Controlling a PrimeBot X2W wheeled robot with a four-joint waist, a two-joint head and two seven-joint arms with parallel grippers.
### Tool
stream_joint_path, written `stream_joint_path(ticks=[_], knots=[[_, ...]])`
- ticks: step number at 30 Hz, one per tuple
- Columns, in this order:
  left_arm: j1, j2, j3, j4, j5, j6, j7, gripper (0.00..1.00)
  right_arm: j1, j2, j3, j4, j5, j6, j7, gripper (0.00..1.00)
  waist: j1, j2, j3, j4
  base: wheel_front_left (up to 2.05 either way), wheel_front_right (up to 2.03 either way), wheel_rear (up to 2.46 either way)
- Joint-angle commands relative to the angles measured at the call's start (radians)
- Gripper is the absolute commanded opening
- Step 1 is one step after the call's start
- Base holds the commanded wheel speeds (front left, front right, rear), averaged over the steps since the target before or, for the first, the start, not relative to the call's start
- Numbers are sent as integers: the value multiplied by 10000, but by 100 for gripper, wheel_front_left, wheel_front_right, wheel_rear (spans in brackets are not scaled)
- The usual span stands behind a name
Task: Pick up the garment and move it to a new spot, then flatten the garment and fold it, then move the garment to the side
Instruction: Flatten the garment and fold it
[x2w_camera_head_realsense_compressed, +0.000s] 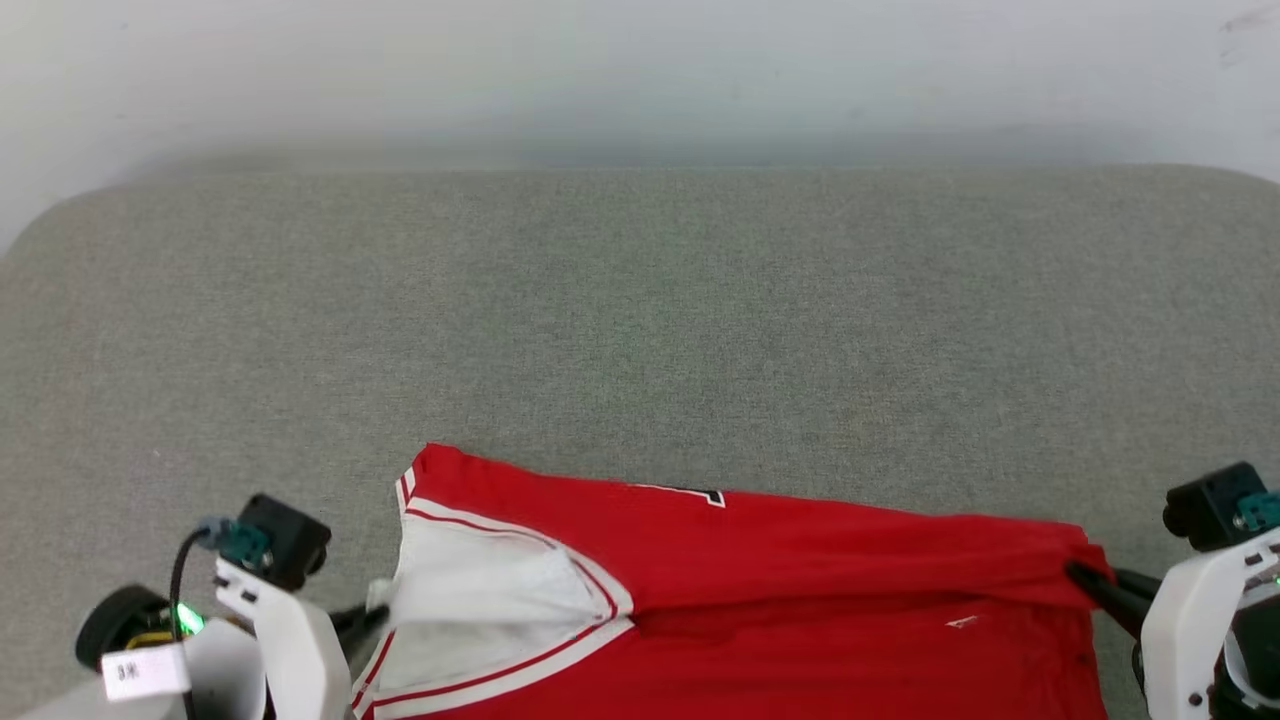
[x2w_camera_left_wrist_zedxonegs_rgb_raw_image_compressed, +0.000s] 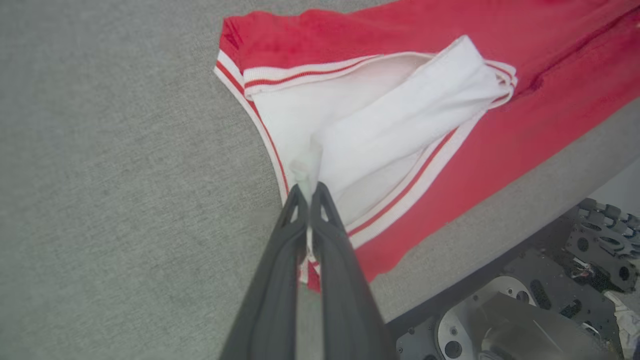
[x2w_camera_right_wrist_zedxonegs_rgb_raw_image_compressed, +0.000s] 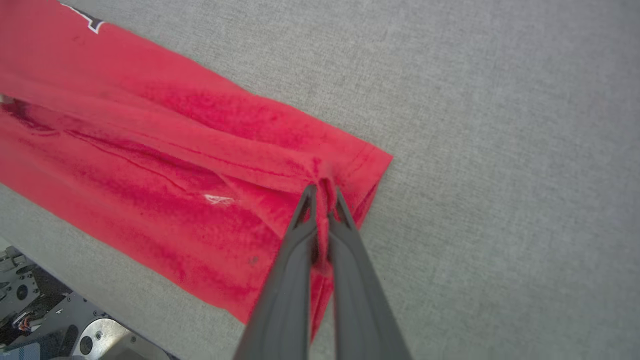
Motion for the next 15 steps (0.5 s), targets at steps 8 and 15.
stream_joint_path(ticks=[8, 15], knots=[[971, -538, -362, 685, -433, -4, -383, 0, 1102, 425, -460, -61, -192, -17, 497, 0, 1, 0, 248, 68, 0, 0, 0], [1264, -1233, -490, 1811, -749, -407, -618, 0, 1166, 905, -272, 740, -445, -17, 556, 0, 1, 0, 471, 45, 0, 0, 0]])
